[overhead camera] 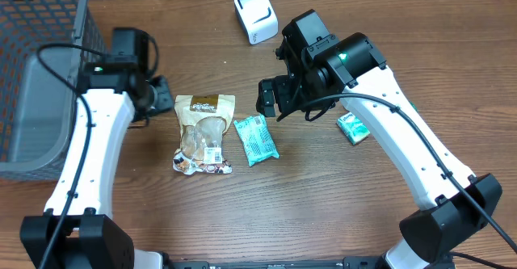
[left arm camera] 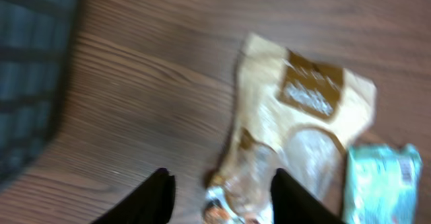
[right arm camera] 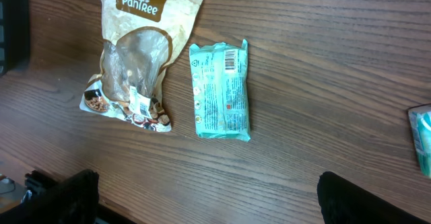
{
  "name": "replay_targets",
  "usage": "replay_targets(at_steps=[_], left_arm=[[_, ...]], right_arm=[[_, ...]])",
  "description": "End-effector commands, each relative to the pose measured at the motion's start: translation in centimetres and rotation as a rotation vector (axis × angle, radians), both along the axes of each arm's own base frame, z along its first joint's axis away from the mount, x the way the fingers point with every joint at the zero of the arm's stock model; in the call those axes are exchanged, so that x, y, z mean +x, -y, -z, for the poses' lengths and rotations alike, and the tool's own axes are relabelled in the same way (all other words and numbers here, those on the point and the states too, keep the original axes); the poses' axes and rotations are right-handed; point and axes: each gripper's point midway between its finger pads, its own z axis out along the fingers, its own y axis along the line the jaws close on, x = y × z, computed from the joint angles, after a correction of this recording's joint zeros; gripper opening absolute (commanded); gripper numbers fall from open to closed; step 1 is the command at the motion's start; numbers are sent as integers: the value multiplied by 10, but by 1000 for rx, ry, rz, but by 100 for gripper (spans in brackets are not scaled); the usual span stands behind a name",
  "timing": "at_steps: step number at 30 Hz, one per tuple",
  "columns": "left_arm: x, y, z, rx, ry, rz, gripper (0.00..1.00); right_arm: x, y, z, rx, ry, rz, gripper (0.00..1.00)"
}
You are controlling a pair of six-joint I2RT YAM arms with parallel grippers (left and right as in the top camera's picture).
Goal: Scan the item barcode
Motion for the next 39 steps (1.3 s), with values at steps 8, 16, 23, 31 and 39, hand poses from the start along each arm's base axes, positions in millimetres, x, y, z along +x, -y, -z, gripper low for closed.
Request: replay_targets(at_steps=[8, 16, 23, 31, 39], left_arm=[[2, -31, -7, -24, 28, -36, 41], [-8, 25, 30, -143, -55, 213, 40], [-26, 68, 101, -136, -183, 358, 46], [-35, 74, 149, -152, -312, 312, 33], [-35, 59, 142, -101, -306, 108, 34]], right_arm=[[2, 0, -8, 14, 22, 1, 100], [2, 0, -8, 14, 21, 1, 100], [2, 0, -8, 14, 21, 1, 100], [2, 0, -8, 14, 21, 1, 100], [2, 0, -8, 14, 21, 1, 100]])
